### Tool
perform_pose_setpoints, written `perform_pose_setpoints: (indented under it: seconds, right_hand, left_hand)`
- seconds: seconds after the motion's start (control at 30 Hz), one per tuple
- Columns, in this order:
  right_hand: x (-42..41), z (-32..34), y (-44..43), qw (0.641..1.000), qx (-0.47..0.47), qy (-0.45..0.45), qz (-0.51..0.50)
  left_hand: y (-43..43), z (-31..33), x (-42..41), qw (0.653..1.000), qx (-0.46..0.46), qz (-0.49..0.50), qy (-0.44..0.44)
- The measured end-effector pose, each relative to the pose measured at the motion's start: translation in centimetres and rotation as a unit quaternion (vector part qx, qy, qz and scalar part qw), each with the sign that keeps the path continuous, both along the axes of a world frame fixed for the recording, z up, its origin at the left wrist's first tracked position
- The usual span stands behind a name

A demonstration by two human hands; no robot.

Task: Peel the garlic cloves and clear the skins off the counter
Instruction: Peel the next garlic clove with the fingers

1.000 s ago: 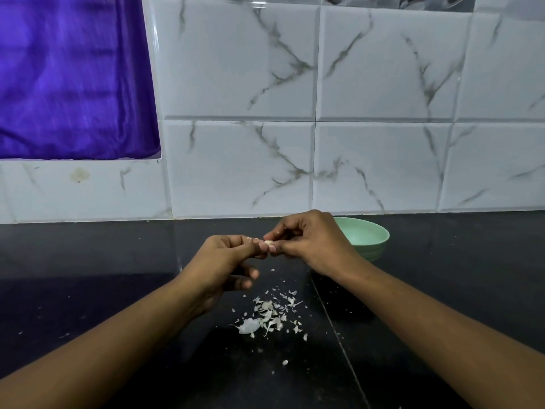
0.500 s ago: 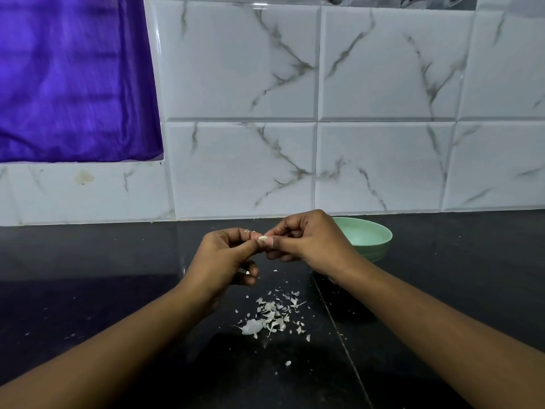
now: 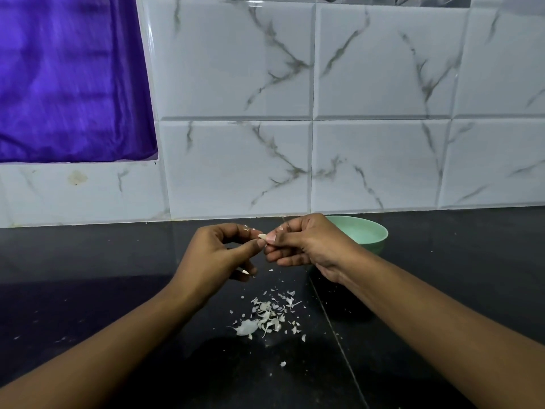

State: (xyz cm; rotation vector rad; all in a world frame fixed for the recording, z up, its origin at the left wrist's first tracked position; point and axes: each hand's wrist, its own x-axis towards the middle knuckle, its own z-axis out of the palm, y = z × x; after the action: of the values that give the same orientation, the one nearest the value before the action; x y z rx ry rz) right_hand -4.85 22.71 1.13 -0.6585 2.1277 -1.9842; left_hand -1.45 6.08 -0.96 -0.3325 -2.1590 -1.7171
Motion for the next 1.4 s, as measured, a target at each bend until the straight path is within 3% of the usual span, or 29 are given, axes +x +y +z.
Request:
perform_pose_setpoints:
  seconds: [0.33, 0.63, 1.17, 1.4]
  right_hand:
    - [0.6, 0.3, -0.4, 0.995, -0.009, 0.094, -0.018]
    - [0.5, -0.5, -0.9, 0.984, -0.012, 0.171, -0.057]
    - [0.3, -0.9, -1.2, 0.979, 0.029, 0.189, -0.068]
    - [0.2, -1.2, -1.3, 0.98, 0.022, 0.184, -0.068]
  left_hand:
    - [-0.2, 0.5, 0.4, 0.987, -0.085, 0.1, 0.097]
    - [0.1, 0.5, 0.7, 0.979, -0.12, 0.131, 0.1]
    - [0.0, 0.5, 0.8, 0.959, -0.195, 0.158, 0.134]
    - [0.2, 0.5, 0.6, 0.971, -0.162, 0.141, 0.106]
